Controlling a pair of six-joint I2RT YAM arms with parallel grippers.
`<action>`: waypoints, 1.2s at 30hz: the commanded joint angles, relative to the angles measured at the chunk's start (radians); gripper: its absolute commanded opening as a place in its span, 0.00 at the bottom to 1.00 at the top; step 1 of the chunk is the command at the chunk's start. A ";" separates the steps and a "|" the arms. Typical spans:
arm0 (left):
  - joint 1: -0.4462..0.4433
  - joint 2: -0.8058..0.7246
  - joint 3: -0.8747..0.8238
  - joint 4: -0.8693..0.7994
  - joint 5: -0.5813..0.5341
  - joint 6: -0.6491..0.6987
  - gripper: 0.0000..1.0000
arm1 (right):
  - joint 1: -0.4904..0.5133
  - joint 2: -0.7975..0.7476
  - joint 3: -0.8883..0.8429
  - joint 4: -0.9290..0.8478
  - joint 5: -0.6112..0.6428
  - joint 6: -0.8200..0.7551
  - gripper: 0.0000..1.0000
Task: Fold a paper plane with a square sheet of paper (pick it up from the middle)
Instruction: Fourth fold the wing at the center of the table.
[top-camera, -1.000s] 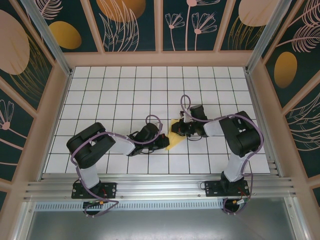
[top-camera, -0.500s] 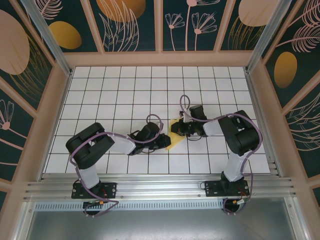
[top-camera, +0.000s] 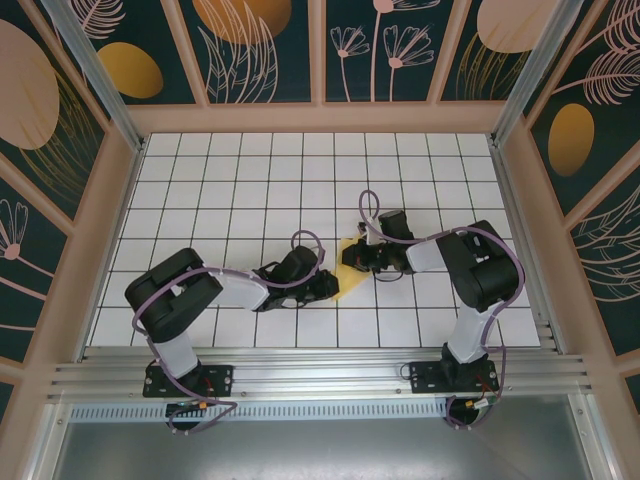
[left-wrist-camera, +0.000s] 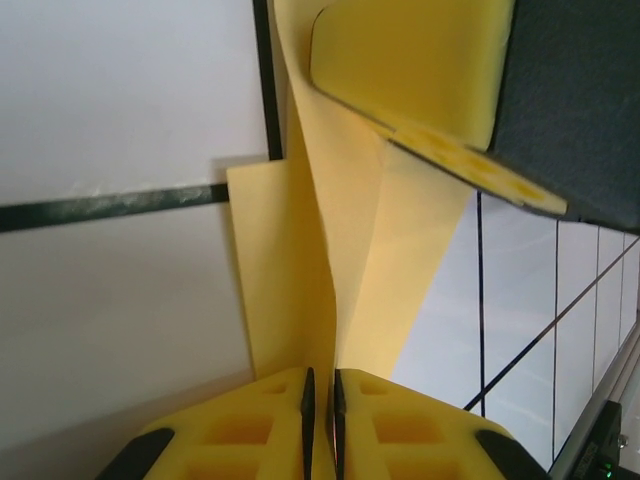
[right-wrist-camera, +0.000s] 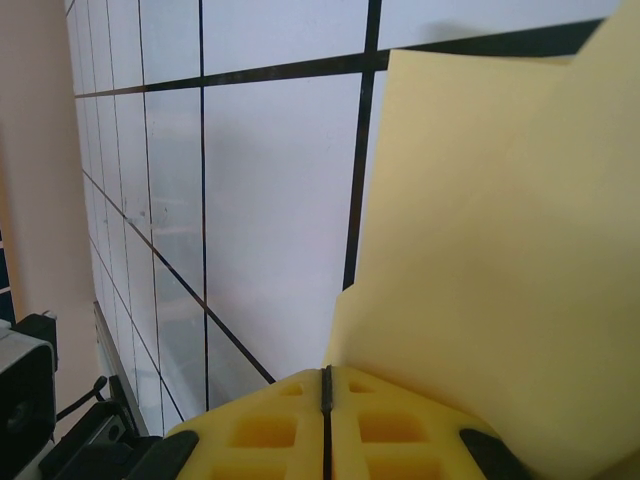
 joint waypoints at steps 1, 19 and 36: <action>-0.009 -0.024 -0.027 -0.103 0.005 0.023 0.13 | -0.001 0.048 -0.024 -0.084 0.108 -0.047 0.09; -0.041 0.010 -0.020 -0.237 0.047 0.047 0.04 | -0.001 0.043 -0.030 -0.100 0.130 -0.060 0.09; -0.008 -0.184 0.113 -0.273 -0.072 0.030 0.11 | 0.001 0.054 -0.045 -0.083 0.132 -0.071 0.09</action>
